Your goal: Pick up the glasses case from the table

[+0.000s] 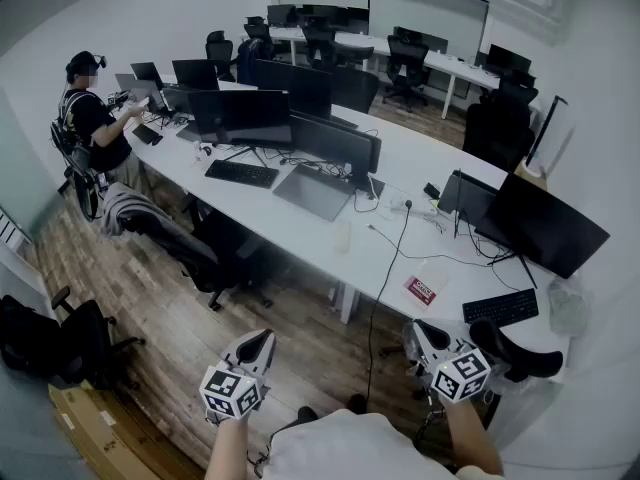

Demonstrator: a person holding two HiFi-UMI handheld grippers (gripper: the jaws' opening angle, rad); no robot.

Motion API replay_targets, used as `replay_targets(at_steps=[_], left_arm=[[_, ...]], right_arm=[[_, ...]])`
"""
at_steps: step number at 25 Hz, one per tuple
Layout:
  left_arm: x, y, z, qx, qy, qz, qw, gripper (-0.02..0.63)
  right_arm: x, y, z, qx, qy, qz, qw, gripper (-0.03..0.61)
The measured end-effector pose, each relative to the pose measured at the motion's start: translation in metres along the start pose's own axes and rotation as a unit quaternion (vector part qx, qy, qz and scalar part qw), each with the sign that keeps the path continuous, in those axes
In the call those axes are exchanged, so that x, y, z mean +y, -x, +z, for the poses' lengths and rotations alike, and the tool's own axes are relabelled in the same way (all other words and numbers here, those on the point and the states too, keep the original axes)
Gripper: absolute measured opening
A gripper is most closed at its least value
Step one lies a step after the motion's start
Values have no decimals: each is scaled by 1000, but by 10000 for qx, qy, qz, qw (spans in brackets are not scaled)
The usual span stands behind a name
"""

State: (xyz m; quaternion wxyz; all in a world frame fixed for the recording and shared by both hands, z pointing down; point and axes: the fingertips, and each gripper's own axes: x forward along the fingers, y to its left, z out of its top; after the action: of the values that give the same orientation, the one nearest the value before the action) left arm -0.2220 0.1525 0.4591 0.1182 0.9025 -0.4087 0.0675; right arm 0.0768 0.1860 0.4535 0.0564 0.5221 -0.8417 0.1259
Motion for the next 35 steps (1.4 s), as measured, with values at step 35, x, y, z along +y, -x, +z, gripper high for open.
replay_targets(at_steps=[35], left_arm=[[-60,-50,-15,41,89,472,9988,11]], right_arm=[[-67,-4,-6,222,424,518,9975,-3]])
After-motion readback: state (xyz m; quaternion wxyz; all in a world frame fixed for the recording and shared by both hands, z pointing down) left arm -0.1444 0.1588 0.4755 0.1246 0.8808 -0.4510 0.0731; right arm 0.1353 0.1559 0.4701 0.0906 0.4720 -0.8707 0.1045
